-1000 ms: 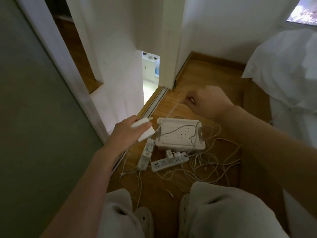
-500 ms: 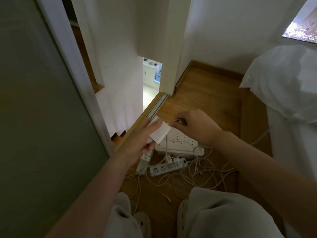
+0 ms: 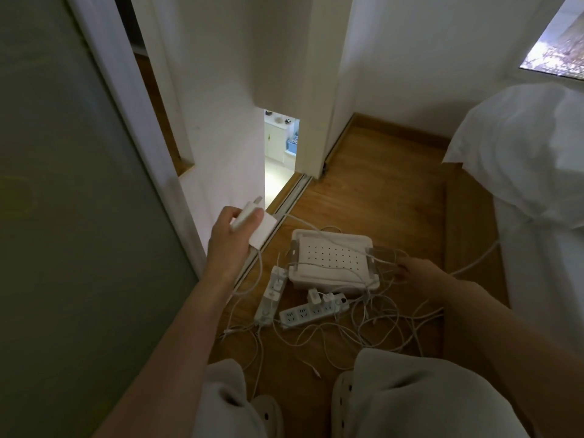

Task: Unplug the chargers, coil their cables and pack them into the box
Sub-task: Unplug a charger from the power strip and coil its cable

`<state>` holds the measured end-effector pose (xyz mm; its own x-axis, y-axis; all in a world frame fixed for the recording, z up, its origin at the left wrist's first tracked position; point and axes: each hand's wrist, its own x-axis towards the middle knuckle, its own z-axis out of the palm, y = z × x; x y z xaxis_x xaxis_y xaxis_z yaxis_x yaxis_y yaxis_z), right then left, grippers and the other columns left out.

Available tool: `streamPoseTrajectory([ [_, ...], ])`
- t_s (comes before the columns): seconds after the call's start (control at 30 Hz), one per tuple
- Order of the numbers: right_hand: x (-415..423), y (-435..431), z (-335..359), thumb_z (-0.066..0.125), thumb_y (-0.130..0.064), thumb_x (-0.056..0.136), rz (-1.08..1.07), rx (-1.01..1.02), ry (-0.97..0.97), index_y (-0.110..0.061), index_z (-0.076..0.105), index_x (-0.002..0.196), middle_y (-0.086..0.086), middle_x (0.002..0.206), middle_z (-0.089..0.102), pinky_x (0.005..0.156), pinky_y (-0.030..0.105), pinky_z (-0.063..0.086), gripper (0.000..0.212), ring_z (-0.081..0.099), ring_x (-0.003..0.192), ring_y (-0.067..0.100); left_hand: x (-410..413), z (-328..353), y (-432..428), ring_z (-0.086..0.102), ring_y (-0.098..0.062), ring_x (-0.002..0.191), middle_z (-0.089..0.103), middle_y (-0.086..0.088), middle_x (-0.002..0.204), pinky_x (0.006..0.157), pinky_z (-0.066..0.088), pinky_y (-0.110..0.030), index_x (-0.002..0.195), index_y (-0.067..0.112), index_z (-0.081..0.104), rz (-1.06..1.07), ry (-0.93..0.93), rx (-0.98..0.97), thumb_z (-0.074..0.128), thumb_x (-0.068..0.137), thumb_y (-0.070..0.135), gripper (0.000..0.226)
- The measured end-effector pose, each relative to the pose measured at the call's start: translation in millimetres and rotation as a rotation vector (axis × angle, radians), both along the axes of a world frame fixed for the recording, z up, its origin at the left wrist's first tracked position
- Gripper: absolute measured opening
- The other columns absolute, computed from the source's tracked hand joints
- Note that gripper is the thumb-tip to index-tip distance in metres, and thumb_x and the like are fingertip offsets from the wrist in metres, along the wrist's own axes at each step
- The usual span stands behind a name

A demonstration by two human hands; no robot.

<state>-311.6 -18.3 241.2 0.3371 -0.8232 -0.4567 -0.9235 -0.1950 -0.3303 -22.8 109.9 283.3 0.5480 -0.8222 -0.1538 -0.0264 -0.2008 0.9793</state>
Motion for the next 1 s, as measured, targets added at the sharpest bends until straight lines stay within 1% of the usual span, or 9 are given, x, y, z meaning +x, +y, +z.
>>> streamPoseTrajectory([
  [0.07, -9, -3, -2, 0.044, -0.01, 0.097, -0.026, -0.028, 0.093, -0.02, 0.051, 0.079, 0.006, 0.094, 0.058, 0.058, 0.017, 0.037, 0.021, 0.055, 0.082, 0.018, 4, -6, -2, 0.062, -0.022, 0.092, 0.06, -0.006, 0.107, 0.078, 0.057, -0.04, 0.111, 0.025, 0.048, 0.038, -0.062, 0.008, 0.054, 0.091, 0.045, 0.029],
  [0.17, 8, -3, 30, 0.041, -0.011, 0.098, -0.053, -0.172, -0.067, -0.015, 0.056, 0.084, 0.006, 0.09, 0.059, 0.056, 0.018, 0.036, 0.021, 0.052, 0.07, 0.012, 0, -12, -5, 0.059, -0.017, 0.08, 0.056, -0.002, 0.097, 0.06, 0.052, -0.029, 0.113, 0.022, 0.047, 0.027, -0.181, 0.007, 0.055, 0.091, 0.045, 0.033],
  [0.23, 30, -6, 60, 0.04, -0.011, 0.099, 0.016, -0.404, -0.121, -0.013, 0.06, 0.096, 0.006, 0.096, 0.061, 0.058, 0.018, 0.036, 0.02, 0.051, 0.067, 0.01, -1, -16, -8, 0.059, -0.019, 0.084, 0.056, -0.003, 0.101, 0.056, 0.047, -0.023, 0.115, 0.022, 0.045, 0.014, -0.211, 0.013, 0.055, 0.09, 0.046, 0.036],
  [0.33, 64, -8, 107, 0.046, -0.009, 0.097, 0.178, -0.797, -0.199, -0.012, 0.061, 0.111, 0.007, 0.105, 0.06, 0.07, 0.023, 0.039, 0.021, 0.055, 0.081, 0.015, -2, -18, -10, 0.06, -0.022, 0.089, 0.057, -0.008, 0.107, 0.054, 0.046, -0.02, 0.116, 0.021, 0.046, 0.022, -0.215, 0.027, 0.057, 0.089, 0.047, 0.038],
  [0.53, 99, 1, 169, 0.059, -0.007, 0.087, 0.395, -1.294, -0.292, -0.008, 0.066, 0.102, 0.01, 0.086, 0.065, 0.058, 0.026, 0.037, 0.016, 0.06, 0.073, 0.026, -4, -20, -13, 0.055, -0.015, 0.075, 0.056, -0.007, 0.103, 0.051, 0.043, -0.016, 0.116, 0.021, 0.046, 0.048, -0.268, 0.045, 0.057, 0.089, 0.047, 0.04],
  [0.67, 94, 14, 145, 0.048, -0.017, 0.097, 0.363, -0.972, -0.28, -0.013, 0.066, 0.11, -0.003, 0.088, 0.065, 0.065, 0.02, 0.041, 0.022, 0.057, 0.069, 0.011, -3, -20, -11, 0.058, -0.019, 0.082, 0.056, -0.007, 0.108, 0.052, 0.045, -0.017, 0.118, 0.024, 0.045, 0.042, -0.207, 0.035, 0.058, 0.088, 0.047, 0.04],
  [0.8, 85, 25, 102, 0.039, -0.035, 0.098, 0.344, -0.598, -0.137, -0.017, 0.064, 0.099, -0.007, 0.073, 0.06, 0.051, 0.01, 0.035, 0.03, 0.051, 0.053, 0.002, -12, -4, -6, 0.059, -0.02, 0.096, 0.049, 0.0, 0.119, 0.062, 0.056, -0.025, 0.124, 0.038, 0.039, -0.071, 0.012, -0.093, 0.06, 0.089, 0.035, 0.041],
  [0.9, 90, 39, 81, 0.039, -0.033, 0.098, 0.373, -0.403, -0.185, -0.02, 0.06, 0.098, -0.01, 0.072, 0.056, 0.046, 0.01, 0.038, 0.025, 0.046, 0.05, -0.002, -23, -2, -4, 0.058, -0.014, 0.097, 0.046, 0.007, 0.12, 0.063, 0.055, -0.02, 0.128, 0.053, 0.033, -0.354, -0.145, -0.114, 0.061, 0.089, 0.031, 0.053],
  [1.0, 96, 46, 72, 0.037, -0.023, 0.1, 0.368, -0.305, -0.316, -0.011, 0.059, 0.1, -0.011, 0.07, 0.05, 0.053, 0.008, 0.039, 0.025, 0.043, 0.054, 0.001, -35, -12, 0, 0.055, -0.012, 0.103, 0.05, 0.008, 0.121, 0.079, 0.056, -0.032, 0.13, 0.054, 0.038, -0.593, -0.414, 0.043, 0.062, 0.087, 0.04, 0.051],
])
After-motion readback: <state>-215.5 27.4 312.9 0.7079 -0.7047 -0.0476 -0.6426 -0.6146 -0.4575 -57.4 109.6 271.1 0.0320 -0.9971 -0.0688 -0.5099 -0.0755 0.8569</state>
